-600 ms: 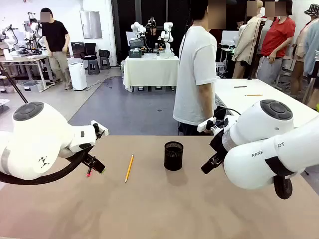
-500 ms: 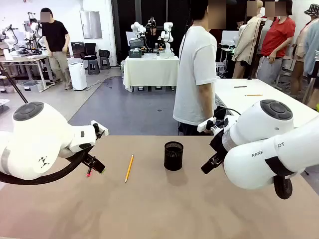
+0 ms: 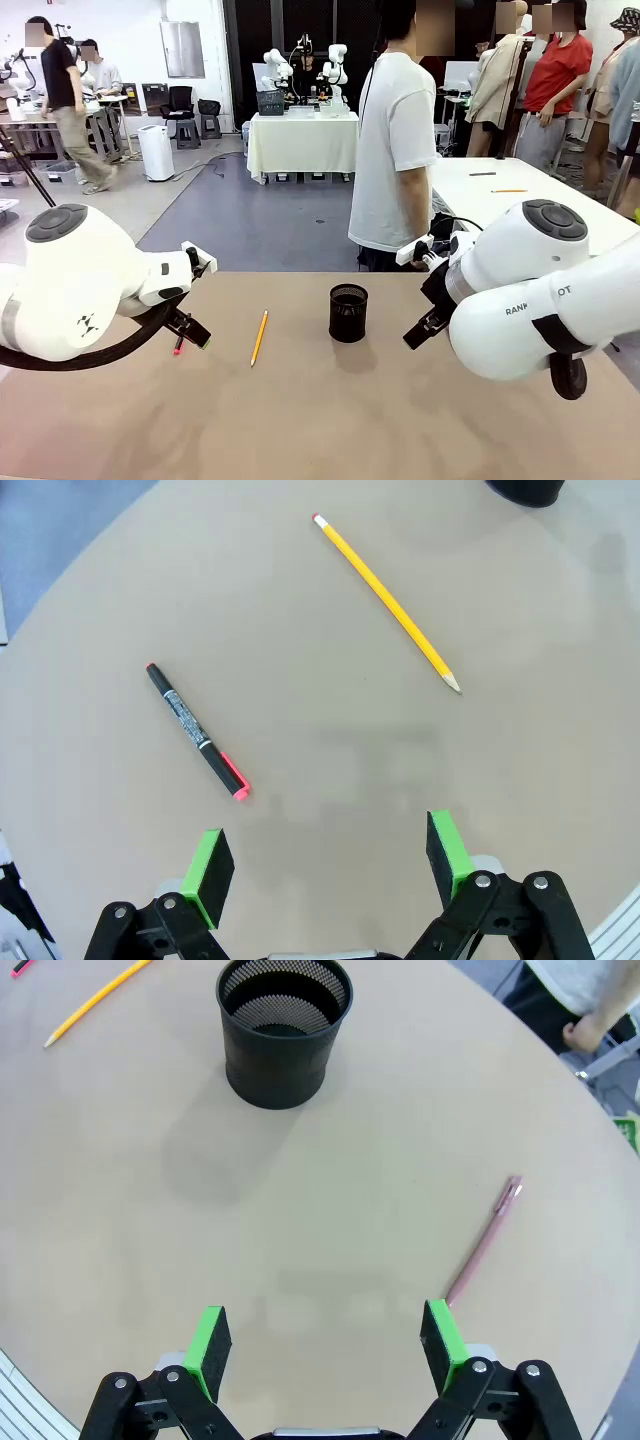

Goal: Place the pens into the pen holder.
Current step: Pick up a writing instrument from the table and place it into the Pen holder.

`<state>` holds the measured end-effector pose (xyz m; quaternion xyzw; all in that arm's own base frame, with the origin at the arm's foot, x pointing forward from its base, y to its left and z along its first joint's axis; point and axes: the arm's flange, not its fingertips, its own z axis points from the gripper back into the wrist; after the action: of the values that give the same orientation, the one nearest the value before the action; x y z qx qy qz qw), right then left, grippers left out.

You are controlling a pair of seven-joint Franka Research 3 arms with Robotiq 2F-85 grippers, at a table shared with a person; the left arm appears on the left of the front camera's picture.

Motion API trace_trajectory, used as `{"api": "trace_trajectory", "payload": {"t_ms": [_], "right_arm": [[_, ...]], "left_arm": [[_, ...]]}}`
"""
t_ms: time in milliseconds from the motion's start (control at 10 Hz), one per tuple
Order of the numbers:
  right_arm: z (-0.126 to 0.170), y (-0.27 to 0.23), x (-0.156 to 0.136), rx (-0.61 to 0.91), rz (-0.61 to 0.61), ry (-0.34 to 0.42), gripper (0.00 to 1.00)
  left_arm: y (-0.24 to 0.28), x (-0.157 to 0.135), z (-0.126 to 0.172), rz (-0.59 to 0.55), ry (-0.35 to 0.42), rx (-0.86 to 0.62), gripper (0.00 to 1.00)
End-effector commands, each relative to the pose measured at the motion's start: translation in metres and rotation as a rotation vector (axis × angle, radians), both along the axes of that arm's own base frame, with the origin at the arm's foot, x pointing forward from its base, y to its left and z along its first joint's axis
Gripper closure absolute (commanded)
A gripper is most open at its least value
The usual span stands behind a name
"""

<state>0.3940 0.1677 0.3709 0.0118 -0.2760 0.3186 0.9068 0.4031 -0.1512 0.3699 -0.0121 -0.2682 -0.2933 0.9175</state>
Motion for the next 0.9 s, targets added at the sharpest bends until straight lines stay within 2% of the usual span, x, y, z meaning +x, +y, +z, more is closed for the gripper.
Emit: {"api": "trace_trajectory", "payload": {"t_ms": [0, 800], "right_arm": [[0.0, 0.0, 0.0, 0.001, 0.0, 0.0, 0.0], [0.0, 0.0, 0.0, 0.001, 0.0, 0.0, 0.0]], "left_arm": [[-0.0001, -0.0001, 0.0002, 0.0, 0.0, 0.0, 0.0], [-0.0001, -0.0001, 0.0002, 0.0, 0.0, 0.0, 0.0]]}}
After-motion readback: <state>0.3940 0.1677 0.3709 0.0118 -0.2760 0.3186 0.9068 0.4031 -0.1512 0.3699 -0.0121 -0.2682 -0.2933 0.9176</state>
